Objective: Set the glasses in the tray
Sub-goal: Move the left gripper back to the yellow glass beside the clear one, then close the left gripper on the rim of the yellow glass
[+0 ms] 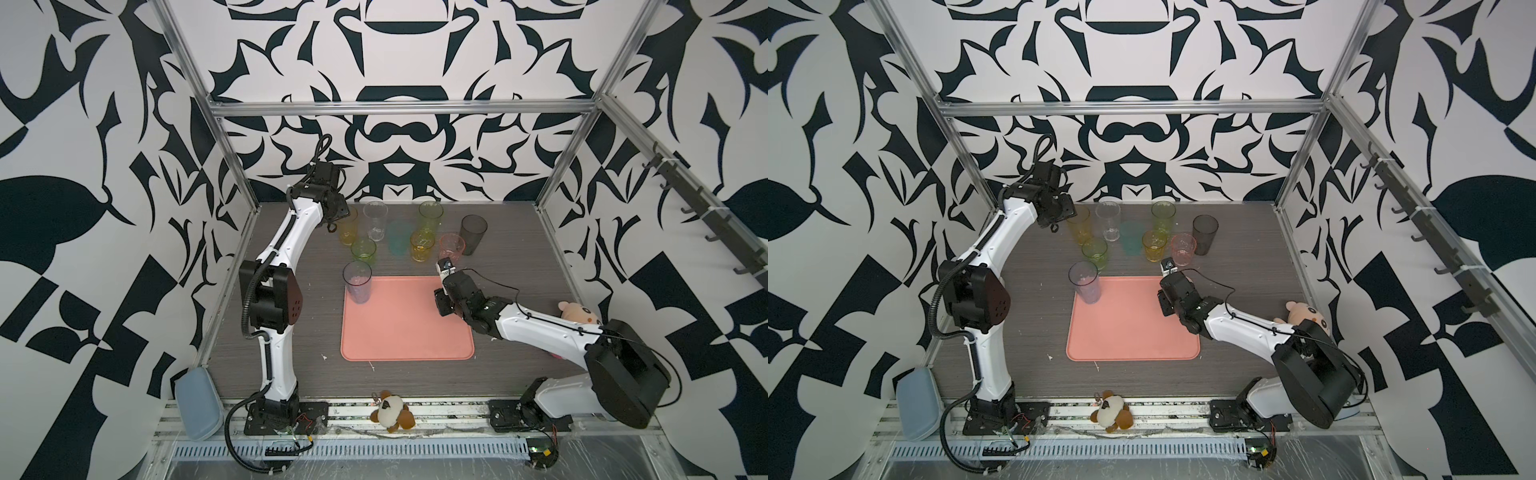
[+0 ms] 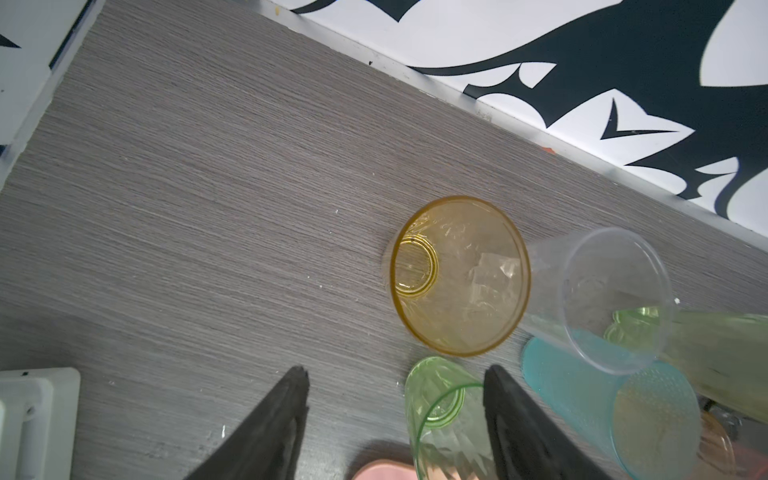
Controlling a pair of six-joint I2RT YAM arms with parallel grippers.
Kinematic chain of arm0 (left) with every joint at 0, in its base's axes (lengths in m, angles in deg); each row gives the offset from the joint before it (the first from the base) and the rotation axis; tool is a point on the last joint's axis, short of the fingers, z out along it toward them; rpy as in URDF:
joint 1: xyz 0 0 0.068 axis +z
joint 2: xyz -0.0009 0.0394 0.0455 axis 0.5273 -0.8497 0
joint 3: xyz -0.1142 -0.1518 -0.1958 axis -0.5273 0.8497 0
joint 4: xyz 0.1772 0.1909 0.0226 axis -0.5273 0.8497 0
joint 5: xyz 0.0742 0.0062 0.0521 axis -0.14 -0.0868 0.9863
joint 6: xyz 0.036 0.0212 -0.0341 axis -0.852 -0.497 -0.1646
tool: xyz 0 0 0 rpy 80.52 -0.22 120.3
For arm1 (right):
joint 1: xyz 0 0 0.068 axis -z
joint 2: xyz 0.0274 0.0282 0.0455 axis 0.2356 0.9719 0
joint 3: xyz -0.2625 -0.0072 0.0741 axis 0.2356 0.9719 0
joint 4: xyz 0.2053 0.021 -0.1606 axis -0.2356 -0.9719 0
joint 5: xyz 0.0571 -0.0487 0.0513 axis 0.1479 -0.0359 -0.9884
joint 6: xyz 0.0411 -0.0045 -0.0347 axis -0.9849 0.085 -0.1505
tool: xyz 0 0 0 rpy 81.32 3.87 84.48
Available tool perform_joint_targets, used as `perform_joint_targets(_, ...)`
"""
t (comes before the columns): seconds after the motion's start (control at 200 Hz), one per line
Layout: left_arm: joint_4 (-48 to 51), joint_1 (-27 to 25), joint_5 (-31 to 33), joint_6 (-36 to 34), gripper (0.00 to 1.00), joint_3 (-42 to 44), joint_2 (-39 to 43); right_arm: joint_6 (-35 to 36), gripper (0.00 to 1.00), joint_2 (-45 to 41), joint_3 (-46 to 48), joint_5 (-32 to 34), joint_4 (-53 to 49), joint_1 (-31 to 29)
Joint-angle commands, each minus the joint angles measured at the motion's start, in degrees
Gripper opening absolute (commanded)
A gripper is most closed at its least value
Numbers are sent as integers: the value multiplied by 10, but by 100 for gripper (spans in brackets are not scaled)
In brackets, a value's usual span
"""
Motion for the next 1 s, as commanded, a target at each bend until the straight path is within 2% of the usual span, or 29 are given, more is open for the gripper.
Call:
perform_joint_targets(0.0,10,6,-6,9,70,-27,-21,5,48,-9,-16,17,8,1)
perform_joint_targets(0.67,23,19,-39,23,64,-72,-100,9,48,-3,-17,22,14,1)
perform_joint_targets(0.995,30,26,-49,21,56,-78,-119,13,48,1,-16,26,19,0)
